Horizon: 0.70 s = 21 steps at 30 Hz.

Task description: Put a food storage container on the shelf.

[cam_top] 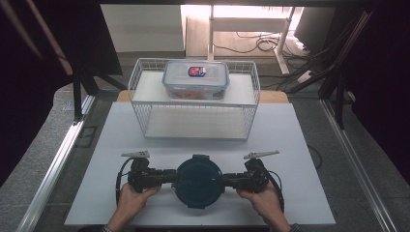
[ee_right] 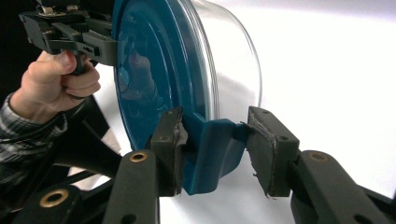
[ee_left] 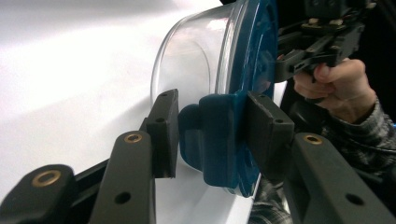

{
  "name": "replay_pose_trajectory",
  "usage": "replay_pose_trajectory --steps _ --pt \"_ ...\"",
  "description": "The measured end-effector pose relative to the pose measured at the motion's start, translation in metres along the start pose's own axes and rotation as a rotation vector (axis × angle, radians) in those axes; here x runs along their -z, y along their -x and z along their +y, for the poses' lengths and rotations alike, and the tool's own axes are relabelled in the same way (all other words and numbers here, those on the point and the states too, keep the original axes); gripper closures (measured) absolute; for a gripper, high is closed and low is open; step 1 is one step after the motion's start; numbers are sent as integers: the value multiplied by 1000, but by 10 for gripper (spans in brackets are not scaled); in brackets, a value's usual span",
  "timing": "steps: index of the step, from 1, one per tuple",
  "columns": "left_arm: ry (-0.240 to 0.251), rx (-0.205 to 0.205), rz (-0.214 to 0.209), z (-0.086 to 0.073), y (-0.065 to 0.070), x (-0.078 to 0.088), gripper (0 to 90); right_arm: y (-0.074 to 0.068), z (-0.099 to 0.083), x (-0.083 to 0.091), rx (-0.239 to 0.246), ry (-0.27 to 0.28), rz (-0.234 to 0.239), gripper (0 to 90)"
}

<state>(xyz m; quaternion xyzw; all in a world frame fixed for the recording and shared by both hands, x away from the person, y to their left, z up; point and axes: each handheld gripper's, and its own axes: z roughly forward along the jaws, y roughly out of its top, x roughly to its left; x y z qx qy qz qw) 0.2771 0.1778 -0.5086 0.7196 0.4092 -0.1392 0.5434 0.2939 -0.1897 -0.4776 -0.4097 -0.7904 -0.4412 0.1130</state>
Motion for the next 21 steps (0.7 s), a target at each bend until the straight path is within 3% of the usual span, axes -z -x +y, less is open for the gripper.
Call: replay_pose_trajectory --steps 2,6,14,21 --pt "9 0 -11 2 -2 0 577 -1 5 3 6 33 3 577" --pt "4 -7 -6 6 -1 0 577 -1 9 6 22 46 -2 577" --pt "-33 -46 24 18 6 0 574 -2 20 11 52 84 -16 574" --pt "-24 -91 58 46 18 10 573 -6 40 19 80 123 -11 573"
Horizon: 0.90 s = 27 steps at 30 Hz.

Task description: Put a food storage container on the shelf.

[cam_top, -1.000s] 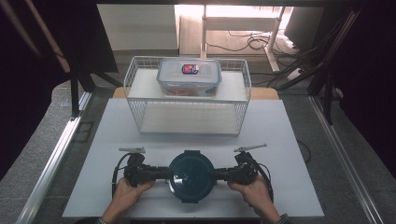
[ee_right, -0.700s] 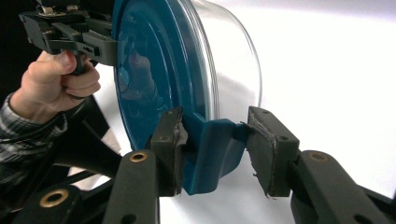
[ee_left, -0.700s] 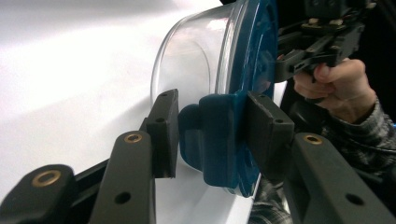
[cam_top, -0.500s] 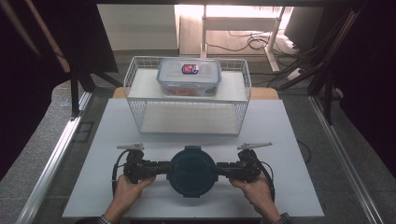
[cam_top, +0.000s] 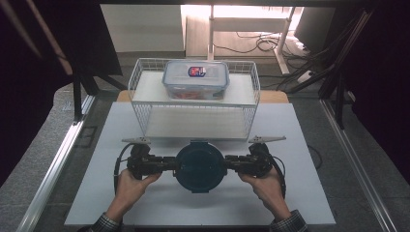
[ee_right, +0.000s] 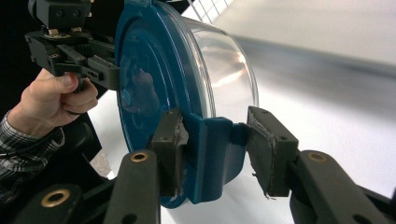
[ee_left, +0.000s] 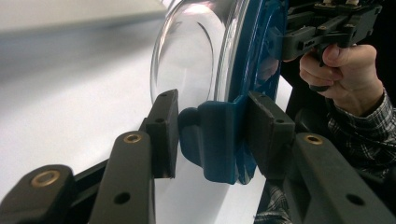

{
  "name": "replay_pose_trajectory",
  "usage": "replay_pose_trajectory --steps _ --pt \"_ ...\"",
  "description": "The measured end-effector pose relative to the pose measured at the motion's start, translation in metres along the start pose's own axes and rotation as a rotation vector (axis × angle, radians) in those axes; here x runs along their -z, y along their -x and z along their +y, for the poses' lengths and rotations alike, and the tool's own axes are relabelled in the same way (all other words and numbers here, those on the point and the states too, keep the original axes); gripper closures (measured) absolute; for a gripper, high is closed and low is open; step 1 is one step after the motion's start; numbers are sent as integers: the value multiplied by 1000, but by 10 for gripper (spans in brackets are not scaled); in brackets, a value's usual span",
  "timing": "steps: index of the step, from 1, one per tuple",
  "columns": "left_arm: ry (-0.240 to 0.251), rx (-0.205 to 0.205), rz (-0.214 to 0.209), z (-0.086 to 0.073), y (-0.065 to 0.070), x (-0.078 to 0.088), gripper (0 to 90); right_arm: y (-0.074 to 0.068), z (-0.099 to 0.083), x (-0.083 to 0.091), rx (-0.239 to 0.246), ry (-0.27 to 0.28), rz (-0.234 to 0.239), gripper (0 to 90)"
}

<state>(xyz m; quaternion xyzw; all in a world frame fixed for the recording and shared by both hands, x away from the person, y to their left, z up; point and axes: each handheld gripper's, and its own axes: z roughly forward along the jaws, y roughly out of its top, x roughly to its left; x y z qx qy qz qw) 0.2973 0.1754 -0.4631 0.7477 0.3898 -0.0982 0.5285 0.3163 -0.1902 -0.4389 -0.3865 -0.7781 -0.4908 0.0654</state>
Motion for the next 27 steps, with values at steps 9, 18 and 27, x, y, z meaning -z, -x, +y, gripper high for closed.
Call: replay_pose_trajectory --steps 9,18,27 --pt "23 -43 16 35 9 13 572 -8 34 10 43 37 -8 573" --pt "49 -73 32 72 17 27 572 -15 72 21 72 79 -14 571" --pt "85 -93 32 106 22 43 572 -24 107 30 102 112 -22 571"
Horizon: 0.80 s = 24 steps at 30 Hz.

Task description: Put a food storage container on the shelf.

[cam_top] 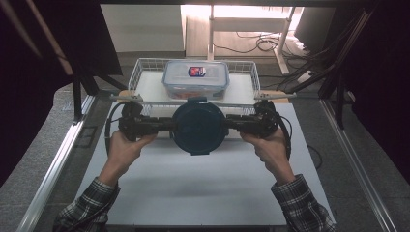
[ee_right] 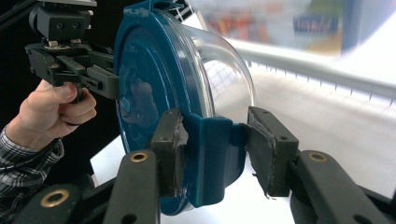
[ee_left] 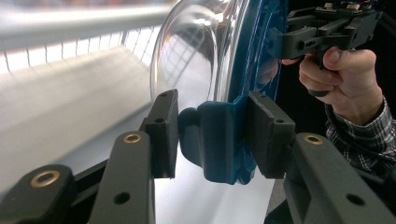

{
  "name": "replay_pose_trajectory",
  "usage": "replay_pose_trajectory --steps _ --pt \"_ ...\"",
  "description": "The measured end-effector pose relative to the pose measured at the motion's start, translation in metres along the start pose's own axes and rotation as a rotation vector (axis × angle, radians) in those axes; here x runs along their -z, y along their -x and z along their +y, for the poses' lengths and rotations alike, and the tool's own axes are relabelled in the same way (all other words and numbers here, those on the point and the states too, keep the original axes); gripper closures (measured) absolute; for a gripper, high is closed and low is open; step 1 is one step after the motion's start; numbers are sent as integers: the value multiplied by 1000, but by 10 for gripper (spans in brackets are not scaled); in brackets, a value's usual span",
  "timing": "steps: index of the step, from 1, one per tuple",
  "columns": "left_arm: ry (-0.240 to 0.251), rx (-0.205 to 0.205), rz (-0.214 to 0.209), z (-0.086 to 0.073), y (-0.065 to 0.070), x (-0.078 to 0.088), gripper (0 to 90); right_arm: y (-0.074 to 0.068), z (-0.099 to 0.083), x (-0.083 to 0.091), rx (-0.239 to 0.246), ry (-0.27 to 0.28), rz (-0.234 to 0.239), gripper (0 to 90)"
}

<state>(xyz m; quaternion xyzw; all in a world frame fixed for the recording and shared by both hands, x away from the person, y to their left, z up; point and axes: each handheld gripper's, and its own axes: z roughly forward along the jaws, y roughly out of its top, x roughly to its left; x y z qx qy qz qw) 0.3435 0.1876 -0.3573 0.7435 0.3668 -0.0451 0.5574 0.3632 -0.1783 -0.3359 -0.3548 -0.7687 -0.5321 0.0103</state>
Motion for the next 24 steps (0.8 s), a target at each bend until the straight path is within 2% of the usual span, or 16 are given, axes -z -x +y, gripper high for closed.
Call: replay_pose_trajectory --steps 8,10,13,24 --pt "37 -20 4 30 2 12 572 -6 36 5 43 34 -4 571" --pt "42 -18 4 33 1 13 572 -6 42 5 46 41 -2 572" --pt "53 -19 7 48 1 17 572 -5 53 5 49 54 2 572" --pt "92 -24 -3 81 -4 27 574 -7 88 7 60 89 -1 572"
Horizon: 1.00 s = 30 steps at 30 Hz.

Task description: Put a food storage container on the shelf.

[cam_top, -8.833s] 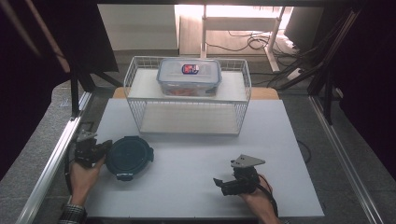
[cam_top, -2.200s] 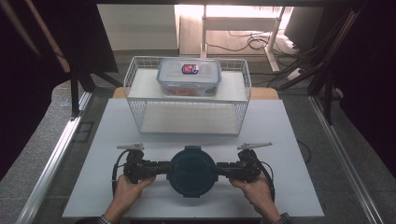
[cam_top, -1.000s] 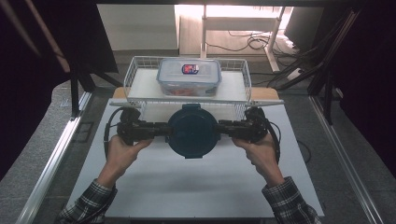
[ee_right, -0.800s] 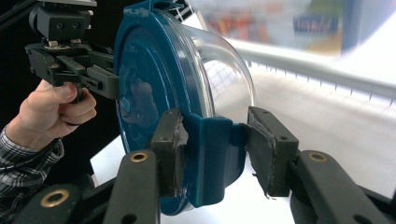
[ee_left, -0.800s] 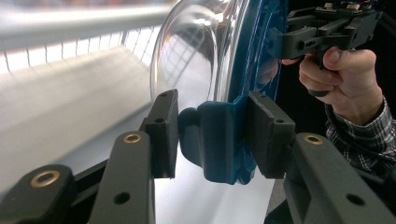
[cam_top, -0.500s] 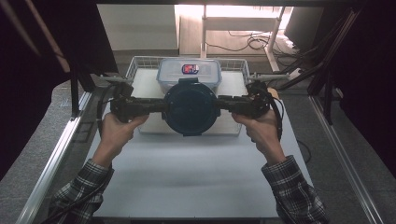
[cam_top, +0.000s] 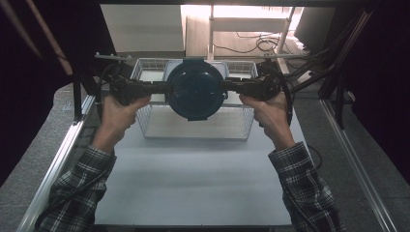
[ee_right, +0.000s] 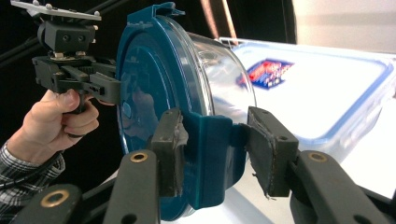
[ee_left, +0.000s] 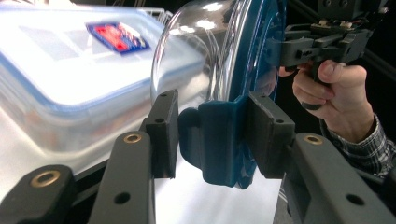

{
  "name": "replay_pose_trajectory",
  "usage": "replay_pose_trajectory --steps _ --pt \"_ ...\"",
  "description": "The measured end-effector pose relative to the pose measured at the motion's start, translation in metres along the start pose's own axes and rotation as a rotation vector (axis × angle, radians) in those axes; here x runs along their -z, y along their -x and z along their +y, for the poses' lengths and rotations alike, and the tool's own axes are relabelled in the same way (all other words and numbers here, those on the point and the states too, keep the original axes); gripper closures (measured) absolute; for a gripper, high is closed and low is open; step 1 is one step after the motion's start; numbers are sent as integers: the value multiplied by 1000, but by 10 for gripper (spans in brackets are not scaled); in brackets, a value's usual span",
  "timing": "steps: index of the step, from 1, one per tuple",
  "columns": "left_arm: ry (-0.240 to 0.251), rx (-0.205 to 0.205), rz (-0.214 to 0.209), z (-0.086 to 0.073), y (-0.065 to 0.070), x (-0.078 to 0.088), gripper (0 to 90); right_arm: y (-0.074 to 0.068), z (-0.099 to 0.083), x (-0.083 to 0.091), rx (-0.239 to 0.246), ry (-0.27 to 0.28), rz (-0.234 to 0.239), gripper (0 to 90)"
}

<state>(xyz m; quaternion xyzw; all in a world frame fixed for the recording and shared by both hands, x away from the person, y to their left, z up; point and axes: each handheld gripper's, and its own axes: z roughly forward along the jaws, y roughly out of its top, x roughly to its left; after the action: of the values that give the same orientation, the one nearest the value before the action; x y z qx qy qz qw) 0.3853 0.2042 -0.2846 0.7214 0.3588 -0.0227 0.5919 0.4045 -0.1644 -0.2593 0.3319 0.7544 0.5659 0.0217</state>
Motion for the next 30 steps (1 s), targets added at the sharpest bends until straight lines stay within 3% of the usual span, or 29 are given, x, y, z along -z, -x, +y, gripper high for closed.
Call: replay_pose_trajectory --steps 15,30 --pt "43 -17 1 50 -10 5 576 8 50 -5 6 44 -2 571" --pt "63 25 21 60 -40 -10 569 34 64 -24 -51 31 -22 568"
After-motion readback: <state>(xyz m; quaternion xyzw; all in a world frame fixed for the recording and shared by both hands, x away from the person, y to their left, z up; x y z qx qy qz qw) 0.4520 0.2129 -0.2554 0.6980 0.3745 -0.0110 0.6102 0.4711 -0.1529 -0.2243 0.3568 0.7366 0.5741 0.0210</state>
